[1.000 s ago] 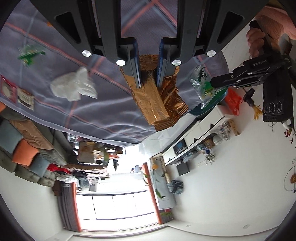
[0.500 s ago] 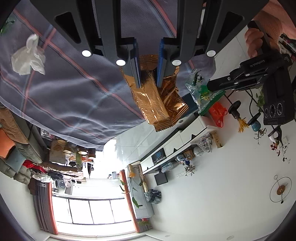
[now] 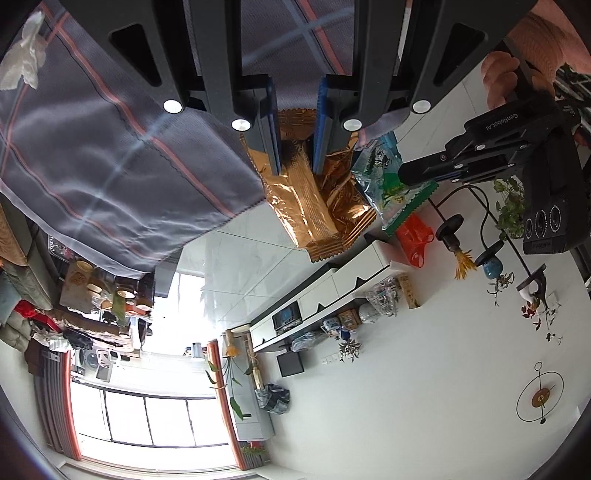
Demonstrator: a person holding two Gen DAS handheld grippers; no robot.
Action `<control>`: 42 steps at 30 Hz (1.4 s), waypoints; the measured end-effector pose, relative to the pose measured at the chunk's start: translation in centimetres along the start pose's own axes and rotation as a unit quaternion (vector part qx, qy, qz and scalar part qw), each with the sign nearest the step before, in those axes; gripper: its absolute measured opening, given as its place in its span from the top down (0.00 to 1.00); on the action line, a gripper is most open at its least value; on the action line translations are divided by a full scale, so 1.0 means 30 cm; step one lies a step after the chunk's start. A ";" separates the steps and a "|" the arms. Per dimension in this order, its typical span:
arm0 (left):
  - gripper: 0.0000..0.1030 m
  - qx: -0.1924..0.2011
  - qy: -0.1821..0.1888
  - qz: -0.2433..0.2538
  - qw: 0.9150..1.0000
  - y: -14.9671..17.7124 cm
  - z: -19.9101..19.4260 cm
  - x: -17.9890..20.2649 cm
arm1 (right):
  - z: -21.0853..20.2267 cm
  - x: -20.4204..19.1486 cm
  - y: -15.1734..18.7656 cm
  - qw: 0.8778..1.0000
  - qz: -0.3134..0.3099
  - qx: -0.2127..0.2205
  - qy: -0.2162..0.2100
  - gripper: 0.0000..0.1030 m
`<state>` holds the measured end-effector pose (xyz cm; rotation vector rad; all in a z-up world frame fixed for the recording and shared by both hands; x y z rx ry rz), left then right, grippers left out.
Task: Collect trash
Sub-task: 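Carry the green bag and gold wrapper to the teal bin and release both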
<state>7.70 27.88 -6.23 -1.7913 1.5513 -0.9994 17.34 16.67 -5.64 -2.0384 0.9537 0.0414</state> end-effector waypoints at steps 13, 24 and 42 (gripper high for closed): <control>0.91 0.003 -0.026 -0.016 1.000 -0.025 0.011 -0.076 | 0.107 -0.032 -0.029 1.000 0.009 -0.020 -0.019 0.84; 0.91 -0.012 -0.055 -0.028 0.998 -0.015 0.053 -0.168 | 0.202 -0.055 -0.046 0.999 0.016 -0.042 -0.021 0.84; 0.91 -0.049 -0.085 -0.055 0.994 0.050 0.174 -0.293 | 0.381 -0.071 -0.034 0.996 0.028 -0.088 -0.001 0.84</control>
Point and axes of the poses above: each gripper's, at about its wrist camera, not at the fingertips, and z roughly the way its jaws point, x to its right, y to its underside, the point moved 10 cm from there along z, roughly the way its jaws point, and after that the axes turned 8 degrees about z, right-handed, at the moved point
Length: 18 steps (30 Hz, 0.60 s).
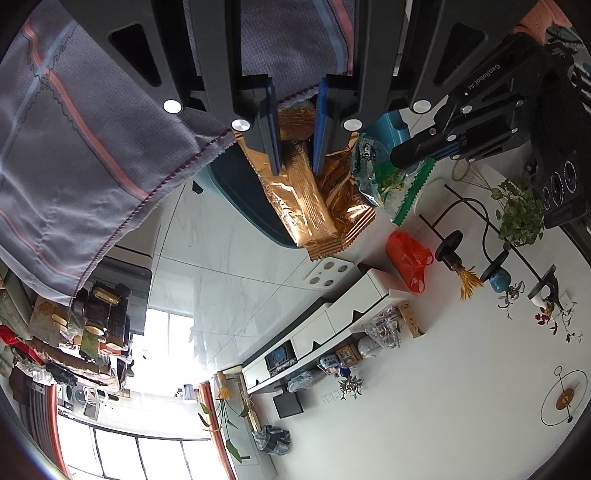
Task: Collect trash
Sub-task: 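Carry the green bag and gold wrapper to the teal bin and release both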
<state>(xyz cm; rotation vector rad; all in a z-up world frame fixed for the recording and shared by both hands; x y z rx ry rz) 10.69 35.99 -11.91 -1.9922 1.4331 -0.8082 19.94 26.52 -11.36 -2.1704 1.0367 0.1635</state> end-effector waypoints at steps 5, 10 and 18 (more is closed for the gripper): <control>0.91 -0.012 -0.005 -0.006 1.000 0.017 0.033 -0.027 | 0.037 -0.003 0.002 1.000 0.000 -0.011 0.007 0.84; 0.91 -0.020 -0.012 -0.012 1.000 0.031 0.059 -0.036 | 0.075 0.003 0.008 1.000 0.005 -0.025 0.011 0.84; 0.91 -0.029 -0.015 -0.018 0.999 0.044 0.088 -0.055 | 0.109 -0.002 0.018 0.999 0.003 -0.039 0.020 0.84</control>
Point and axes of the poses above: each gripper's, at about its wrist camera, not at the fingertips, and z roughly the way its jaws point, x to its right, y to its underside, the point moved 10 cm from there along z, roughly the way its jaws point, and after that the axes turned 8 degrees about z, right-handed, at the moved point
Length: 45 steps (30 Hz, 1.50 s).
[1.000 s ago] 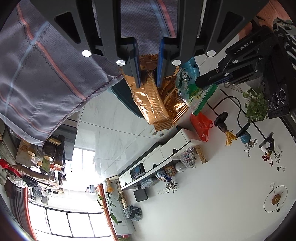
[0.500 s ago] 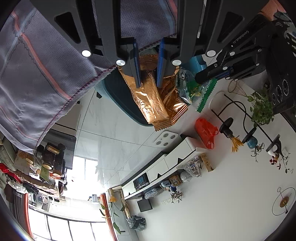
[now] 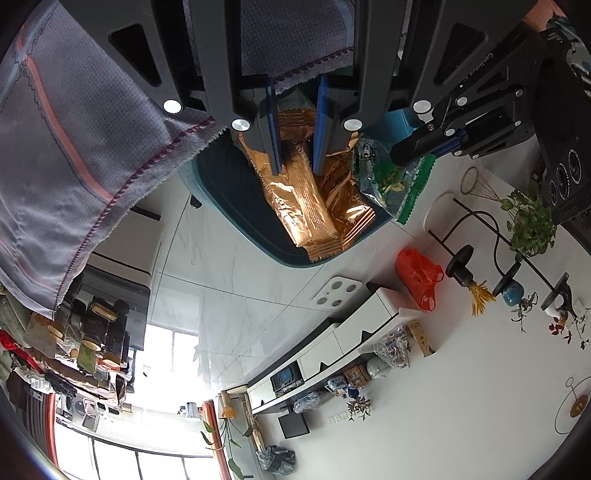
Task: Collect trash
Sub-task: 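Carry the green bag and gold wrapper to the teal bin and release both, then move both tools back over the trash on the bed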
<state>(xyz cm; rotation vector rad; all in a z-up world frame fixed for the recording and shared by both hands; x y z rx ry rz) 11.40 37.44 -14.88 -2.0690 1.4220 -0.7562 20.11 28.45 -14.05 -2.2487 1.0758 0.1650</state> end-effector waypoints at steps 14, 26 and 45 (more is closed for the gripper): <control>0.90 -0.009 -0.003 -0.002 1.000 0.012 0.039 -0.003 | 0.053 -0.012 -0.001 1.000 -0.006 -0.022 0.016 0.82; 0.80 -0.030 -0.015 -0.009 0.999 0.038 0.088 -0.021 | 0.046 -0.004 0.001 1.000 0.006 -0.017 0.011 0.76; 0.16 0.053 -0.019 0.021 0.998 -0.050 -0.106 0.120 | -0.413 0.093 0.062 0.993 0.020 0.113 0.005 0.44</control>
Point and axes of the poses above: each gripper's, at about its wrist camera, not at the fingertips, and z roughly the way its jaws point, x to its right, y to its underside, the point moved 10 cm from there along z, roughly the way its jaws point, and after that the axes turned 8 degrees about z, right-handed, at the moved point
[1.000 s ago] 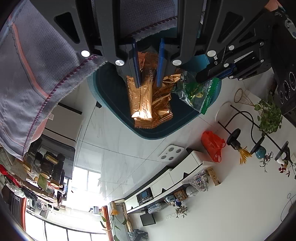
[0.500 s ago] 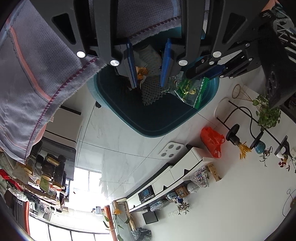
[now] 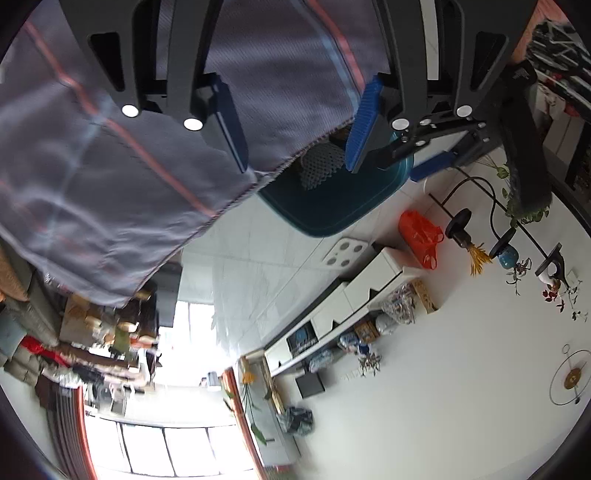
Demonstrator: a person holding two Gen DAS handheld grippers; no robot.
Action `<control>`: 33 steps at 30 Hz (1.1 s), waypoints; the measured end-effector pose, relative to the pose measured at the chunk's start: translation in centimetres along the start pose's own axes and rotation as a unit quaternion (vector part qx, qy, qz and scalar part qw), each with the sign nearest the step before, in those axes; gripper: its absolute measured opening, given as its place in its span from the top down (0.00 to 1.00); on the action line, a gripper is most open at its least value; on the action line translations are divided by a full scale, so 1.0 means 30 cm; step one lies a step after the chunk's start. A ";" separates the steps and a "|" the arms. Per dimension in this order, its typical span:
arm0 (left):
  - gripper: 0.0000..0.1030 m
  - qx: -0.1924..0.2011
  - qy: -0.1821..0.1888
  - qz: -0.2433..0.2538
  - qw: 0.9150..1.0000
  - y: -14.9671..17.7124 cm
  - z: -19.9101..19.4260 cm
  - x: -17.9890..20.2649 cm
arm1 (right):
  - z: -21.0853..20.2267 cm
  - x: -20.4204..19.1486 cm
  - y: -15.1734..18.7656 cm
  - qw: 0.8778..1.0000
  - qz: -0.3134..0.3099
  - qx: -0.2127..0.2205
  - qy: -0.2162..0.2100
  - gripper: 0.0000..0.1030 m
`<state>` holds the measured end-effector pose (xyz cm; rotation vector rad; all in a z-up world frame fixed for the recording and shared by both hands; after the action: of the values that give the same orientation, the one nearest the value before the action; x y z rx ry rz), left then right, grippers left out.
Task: Collect trash
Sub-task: 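Move both tools back over the trash on the bed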
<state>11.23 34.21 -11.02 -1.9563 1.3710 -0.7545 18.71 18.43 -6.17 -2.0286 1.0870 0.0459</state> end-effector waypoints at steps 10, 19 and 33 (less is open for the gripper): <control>0.06 0.064 0.146 0.096 0.983 -0.009 -0.173 0.529 | -0.385 0.241 0.074 0.993 0.009 0.089 0.075 0.27; 0.06 0.021 0.266 0.184 0.946 0.164 -0.194 0.999 | -0.688 0.580 0.208 0.973 0.089 0.127 0.173 0.27; 0.16 -0.062 0.387 0.295 0.871 0.427 -0.237 1.388 | -0.914 0.925 0.390 0.942 0.187 0.155 0.233 0.27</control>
<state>10.65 -9.91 -12.09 -1.1809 2.3836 -1.2111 18.98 -22.30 -5.93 -1.5616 1.6519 -0.4062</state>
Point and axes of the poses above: each gripper's, at about its wrist camera, not at the fingertips, and z roughly the way its jaws point, x to its right, y to its underside, the point moved 10 cm from there along z, roughly the way its jaws point, and after that the axes turned 8 degrees about z, right-handed, at the moved point
